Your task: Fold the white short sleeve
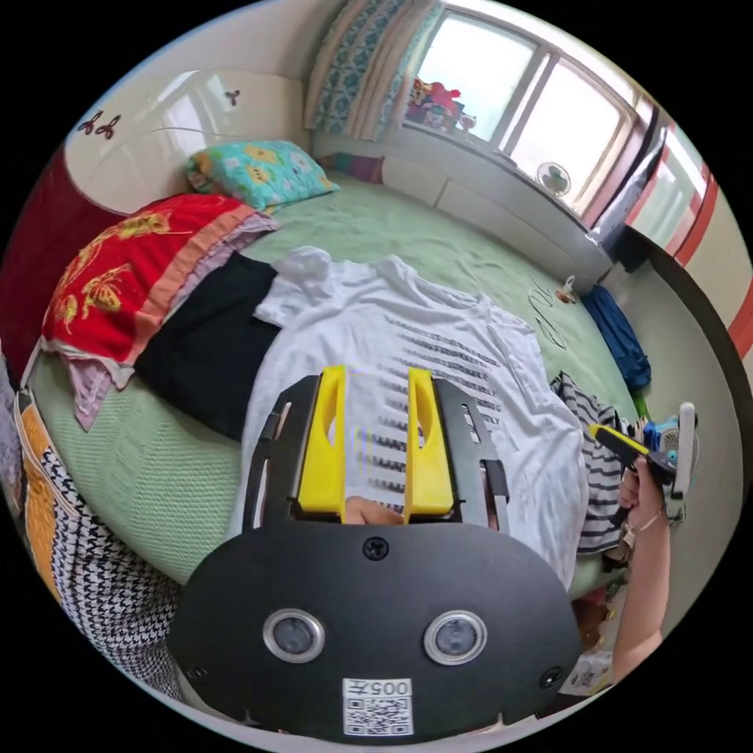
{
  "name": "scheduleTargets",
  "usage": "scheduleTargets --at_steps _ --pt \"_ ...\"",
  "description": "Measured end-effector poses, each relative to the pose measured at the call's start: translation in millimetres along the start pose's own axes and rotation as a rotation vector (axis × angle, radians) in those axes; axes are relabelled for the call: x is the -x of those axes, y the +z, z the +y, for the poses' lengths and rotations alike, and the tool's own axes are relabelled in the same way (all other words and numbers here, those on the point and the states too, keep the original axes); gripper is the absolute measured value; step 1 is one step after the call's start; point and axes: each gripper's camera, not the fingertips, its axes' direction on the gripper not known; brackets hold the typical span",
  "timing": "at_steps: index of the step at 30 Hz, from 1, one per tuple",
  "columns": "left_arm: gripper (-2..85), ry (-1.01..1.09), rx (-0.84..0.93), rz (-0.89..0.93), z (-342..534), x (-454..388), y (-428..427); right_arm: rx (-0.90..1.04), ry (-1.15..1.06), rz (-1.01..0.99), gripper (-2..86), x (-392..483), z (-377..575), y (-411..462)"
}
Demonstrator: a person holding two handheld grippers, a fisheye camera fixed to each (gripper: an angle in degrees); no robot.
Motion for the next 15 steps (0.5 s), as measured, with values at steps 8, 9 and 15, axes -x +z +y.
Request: scheduleTargets --at_steps 8,9,15 --pt "13.4 -0.084 0.089 -0.052 -78 127 48 -0.144 -0.037 -0.274 -1.2 132 3 -18" --pt "13.4 -0.084 0.102 -0.040 -82 130 55 -0.133 -0.080 -0.302 -1.1 152 2 -14" --pt "13.4 -0.051 0.183 -0.042 -105 133 104 -0.092 -0.133 -0.298 -0.5 188 4 9"
